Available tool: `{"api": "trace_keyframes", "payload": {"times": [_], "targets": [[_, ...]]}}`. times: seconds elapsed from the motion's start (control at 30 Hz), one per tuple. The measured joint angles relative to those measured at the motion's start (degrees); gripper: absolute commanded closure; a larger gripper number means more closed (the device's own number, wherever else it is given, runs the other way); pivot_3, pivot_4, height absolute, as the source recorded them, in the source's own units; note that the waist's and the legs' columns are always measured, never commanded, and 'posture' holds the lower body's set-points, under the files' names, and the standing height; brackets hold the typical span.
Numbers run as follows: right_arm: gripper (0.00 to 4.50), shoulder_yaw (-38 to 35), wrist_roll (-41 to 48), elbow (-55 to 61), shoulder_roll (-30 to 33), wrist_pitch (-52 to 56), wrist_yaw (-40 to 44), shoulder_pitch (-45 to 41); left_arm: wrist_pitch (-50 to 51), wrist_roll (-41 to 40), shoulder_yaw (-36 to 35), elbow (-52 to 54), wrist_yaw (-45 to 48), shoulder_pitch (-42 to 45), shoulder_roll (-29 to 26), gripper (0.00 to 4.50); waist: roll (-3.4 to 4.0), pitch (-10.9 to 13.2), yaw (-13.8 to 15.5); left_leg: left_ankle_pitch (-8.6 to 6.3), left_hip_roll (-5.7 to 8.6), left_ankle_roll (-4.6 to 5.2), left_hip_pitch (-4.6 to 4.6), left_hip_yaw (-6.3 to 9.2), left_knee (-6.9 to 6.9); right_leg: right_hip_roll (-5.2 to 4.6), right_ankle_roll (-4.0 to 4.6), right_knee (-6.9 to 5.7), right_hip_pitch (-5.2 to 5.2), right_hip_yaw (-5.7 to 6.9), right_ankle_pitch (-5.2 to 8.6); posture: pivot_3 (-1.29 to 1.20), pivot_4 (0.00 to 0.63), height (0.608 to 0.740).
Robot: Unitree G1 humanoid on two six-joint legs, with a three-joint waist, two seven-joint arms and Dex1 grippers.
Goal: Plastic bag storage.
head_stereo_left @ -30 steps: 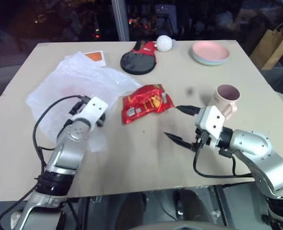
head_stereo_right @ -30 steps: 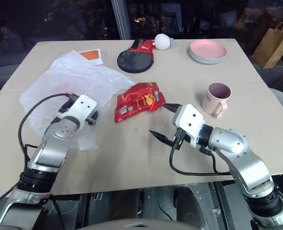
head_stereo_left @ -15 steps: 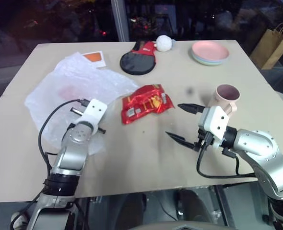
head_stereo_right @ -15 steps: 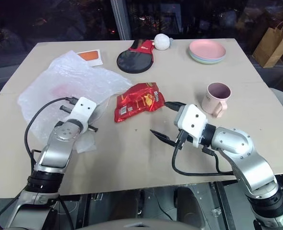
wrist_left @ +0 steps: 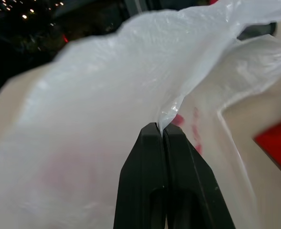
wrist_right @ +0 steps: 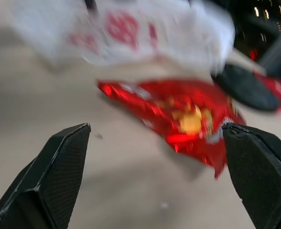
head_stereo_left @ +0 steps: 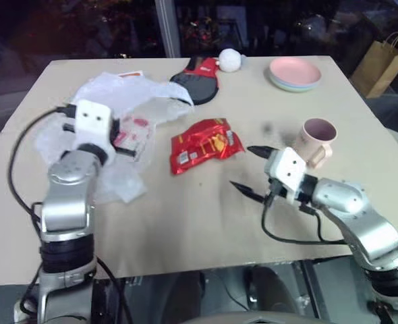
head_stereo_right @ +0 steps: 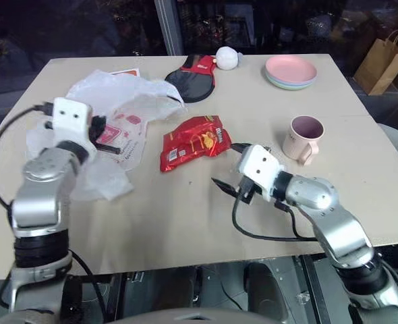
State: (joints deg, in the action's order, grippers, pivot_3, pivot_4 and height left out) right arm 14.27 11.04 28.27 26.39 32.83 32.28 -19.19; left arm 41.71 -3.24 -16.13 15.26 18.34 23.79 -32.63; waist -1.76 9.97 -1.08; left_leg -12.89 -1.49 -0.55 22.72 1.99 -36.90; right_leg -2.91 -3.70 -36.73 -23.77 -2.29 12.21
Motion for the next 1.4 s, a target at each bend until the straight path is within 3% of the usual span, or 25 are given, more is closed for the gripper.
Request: {"api": "trace_keyframes", "payload": {"times": [0.17,0.33,0.53,0.67,0.77,0.87,0.93,1.03,1.2,1.4], "targets": [[0.0,-8.7,8.4,-7.1,-16.9,21.7,-10.5,-4.7,2.2,-2.5,0.0,0.1,1.4,3.1,-2.0,4.46,-0.01,0.0,0.3,0.0,0.03,0.0,0.14,0.08,0.01,-0.03,0.19,0.0,-0.03,0.05,-0.17,0.0,0.15,0.74],[0.0,-17.8,14.9,-10.0,-23.8,30.4,-14.1,-8.5,3.8,-3.1,0.7,0.2,1.4,3.4,-2.0,4.46,0.0,0.1,0.1,0.0,0.06,0.0,0.16,0.07,0.07,-0.06,0.18,0.07,-0.05,0.06,-0.17,0.0,0.15,0.74],[0.0,-20.4,16.3,-21.0,-26.8,30.9,-16.8,-15.1,5.8,-4.1,1.6,2.1,1.5,3.3,-2.3,4.46,0.01,0.1,-0.6,0.0,0.05,0.0,0.09,0.04,0.15,-0.03,0.18,0.02,-0.08,0.04,-0.17,0.0,0.15,0.74],[0.0,-19.8,13.9,-34.5,-27.9,24.1,-17.2,-20.1,7.1,-4.9,2.3,3.6,2.3,2.7,-3.0,4.46,0.04,0.1,-1.2,0.0,0.05,0.0,0.13,0.04,0.17,-0.03,0.18,0.03,-0.12,0.03,-0.17,0.0,0.15,0.74],[0.82,-19.9,13.4,-39.3,-28.2,20.9,-17.2,-21.7,7.8,-5.1,2.5,4.6,2.5,2.4,-3.4,4.5,0.05,0.1,-1.3,0.0,0.05,0.0,0.14,0.03,0.25,-0.04,0.18,0.06,-0.14,0.02,-0.17,0.0,0.15,0.74],[2.13,-21.2,13.3,-43.1,-28.9,17.7,-17.3,-23.3,8.7,-5.8,2.6,5.2,3.1,1.6,-3.9,4.5,0.05,0.1,-1.4,0.0,0.05,0.0,0.13,0.04,0.31,-0.03,0.18,0.05,-0.17,0.02,-0.17,0.0,0.15,0.74],[3.31,-21.7,13.5,-44.0,-28.8,16.2,-17.1,-23.5,9.2,-6.7,2.6,6.5,4.0,1.0,-4.2,4.5,0.06,0.1,-1.3,0.0,0.05,0.0,0.13,0.04,0.34,-0.04,0.19,0.07,-0.18,0.02,-0.17,0.0,0.15,0.74],[4.46,-23.5,15.5,-43.3,-28.8,15.7,-16.3,-23.4,10.5,-8.6,2.6,6.8,5.2,1.0,-4.2,4.5,0.06,0.1,-1.3,0.0,0.05,0.0,0.14,0.04,0.34,-0.04,0.18,0.08,-0.17,0.02,-0.17,0.0,0.15,0.74],[4.46,-29.8,23.5,-32.8,-26.5,21.0,-16.9,-20.5,13.9,-12.8,3.1,7.0,5.7,3.1,-1.4,4.5,0.06,0.1,-0.9,0.0,0.06,0.0,0.19,0.1,0.34,-0.06,0.18,0.14,-0.15,0.1,-0.17,0.0,0.15,0.74],[4.46,-36.2,33.7,-18.3,-27.5,31.3,-24.2,-14.3,17.0,-17.2,5.5,7.9,5.8,6.5,2.0,4.5,0.11,0.1,-1.5,0.0,0.06,0.0,0.13,0.05,0.39,-0.04,0.18,0.12,-0.16,0.03,-0.17,0.0,0.15,0.74]]}}
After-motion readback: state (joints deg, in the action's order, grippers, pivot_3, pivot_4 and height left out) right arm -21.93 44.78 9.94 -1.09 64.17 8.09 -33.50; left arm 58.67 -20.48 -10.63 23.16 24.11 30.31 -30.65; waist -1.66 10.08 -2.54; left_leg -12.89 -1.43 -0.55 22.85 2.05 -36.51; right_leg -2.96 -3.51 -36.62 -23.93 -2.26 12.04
